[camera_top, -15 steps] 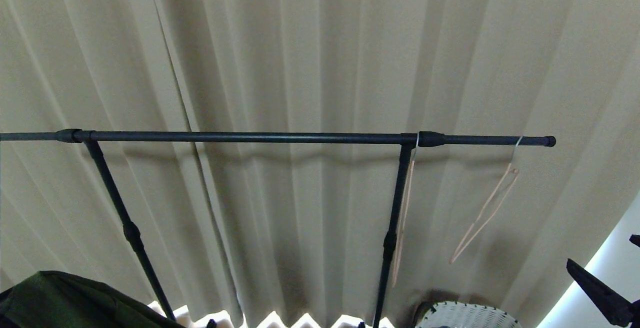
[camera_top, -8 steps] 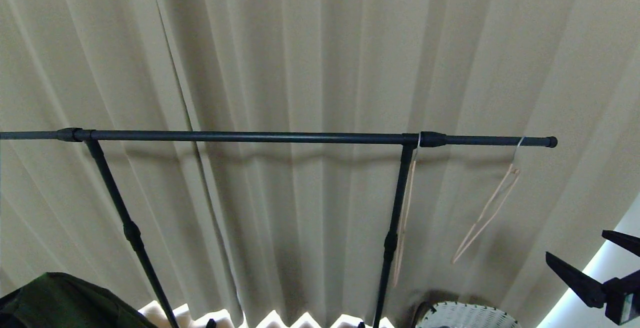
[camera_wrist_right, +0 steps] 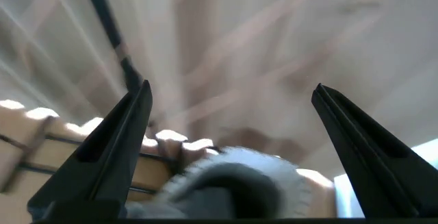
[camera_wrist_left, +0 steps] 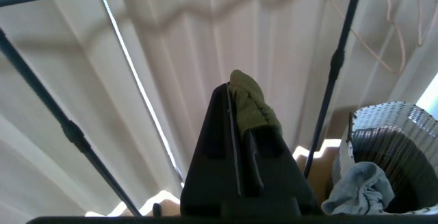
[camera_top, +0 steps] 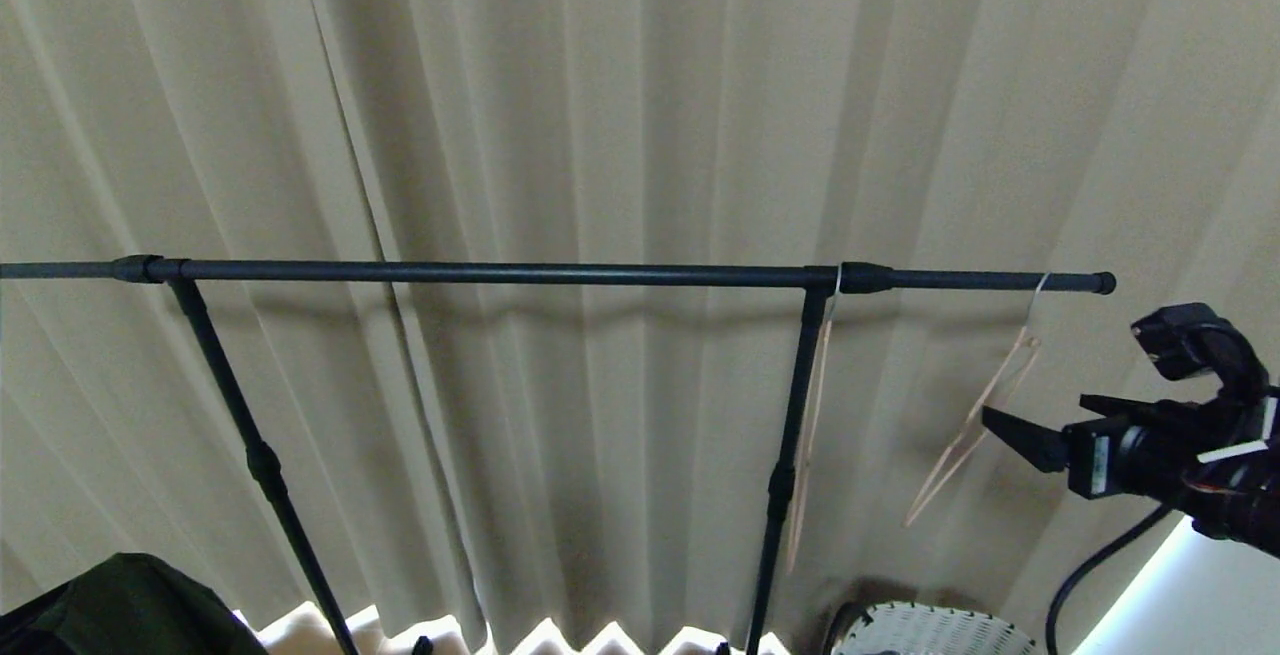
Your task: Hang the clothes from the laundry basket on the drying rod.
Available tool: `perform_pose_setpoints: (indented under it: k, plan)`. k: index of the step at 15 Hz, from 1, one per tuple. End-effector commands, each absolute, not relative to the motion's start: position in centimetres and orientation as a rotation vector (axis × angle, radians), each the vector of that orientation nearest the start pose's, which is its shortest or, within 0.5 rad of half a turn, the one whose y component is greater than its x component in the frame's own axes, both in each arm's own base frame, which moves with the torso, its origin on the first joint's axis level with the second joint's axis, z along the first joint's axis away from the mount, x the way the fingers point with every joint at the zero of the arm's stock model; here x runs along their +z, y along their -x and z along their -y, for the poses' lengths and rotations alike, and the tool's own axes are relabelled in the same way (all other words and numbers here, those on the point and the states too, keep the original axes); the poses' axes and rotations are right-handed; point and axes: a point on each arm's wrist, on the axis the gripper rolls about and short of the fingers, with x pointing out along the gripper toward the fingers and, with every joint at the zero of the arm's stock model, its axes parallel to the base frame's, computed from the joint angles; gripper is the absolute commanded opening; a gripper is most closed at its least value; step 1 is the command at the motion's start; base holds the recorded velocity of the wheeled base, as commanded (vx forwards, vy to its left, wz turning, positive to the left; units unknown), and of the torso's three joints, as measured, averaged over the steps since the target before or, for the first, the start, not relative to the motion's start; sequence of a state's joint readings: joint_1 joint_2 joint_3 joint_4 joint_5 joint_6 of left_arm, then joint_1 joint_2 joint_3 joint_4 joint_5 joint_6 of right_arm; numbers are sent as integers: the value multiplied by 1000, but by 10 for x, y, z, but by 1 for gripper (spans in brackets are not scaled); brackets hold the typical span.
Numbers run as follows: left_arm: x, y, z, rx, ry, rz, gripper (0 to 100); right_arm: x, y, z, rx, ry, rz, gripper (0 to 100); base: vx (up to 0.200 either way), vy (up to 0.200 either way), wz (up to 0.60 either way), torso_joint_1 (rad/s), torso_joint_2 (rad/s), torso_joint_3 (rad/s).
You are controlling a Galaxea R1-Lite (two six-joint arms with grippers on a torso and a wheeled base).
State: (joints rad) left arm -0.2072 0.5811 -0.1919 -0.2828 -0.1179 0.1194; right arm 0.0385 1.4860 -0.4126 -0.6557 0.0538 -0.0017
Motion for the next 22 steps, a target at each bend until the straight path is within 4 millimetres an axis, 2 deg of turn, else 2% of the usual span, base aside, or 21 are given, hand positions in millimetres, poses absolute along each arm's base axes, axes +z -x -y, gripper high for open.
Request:
perform_pose_setpoints:
  k: [1, 3, 12, 17, 20, 22]
  plan:
    - [157, -40, 11, -331, -125, -86, 0, 124, -256, -19, 58, 1, -483, 100, 0, 0, 0, 0, 0, 0]
    - [157, -40, 11, -331, -125, -88, 0, 113, -271, -19, -13, 19, -517, 100, 0, 0, 0, 0, 0, 0]
    - [156, -40, 11, -333, -125, -91, 0, 105, -275, -17, -64, 31, -544, 100, 0, 0, 0, 0, 0, 0]
    - [156, -40, 11, -333, -126, -89, 0, 92, -297, -16, -184, -23, -563, 100, 0, 0, 0, 0, 0, 0]
    - [156, -40, 11, -333, -125, -89, 0, 90, -294, -13, -209, -22, -571, 100, 0, 0, 0, 0, 0, 0]
    - [156, -39, 11, -333, -126, -88, 0, 91, -288, -5, -243, -27, -572, 100, 0, 0, 0, 0, 0, 0]
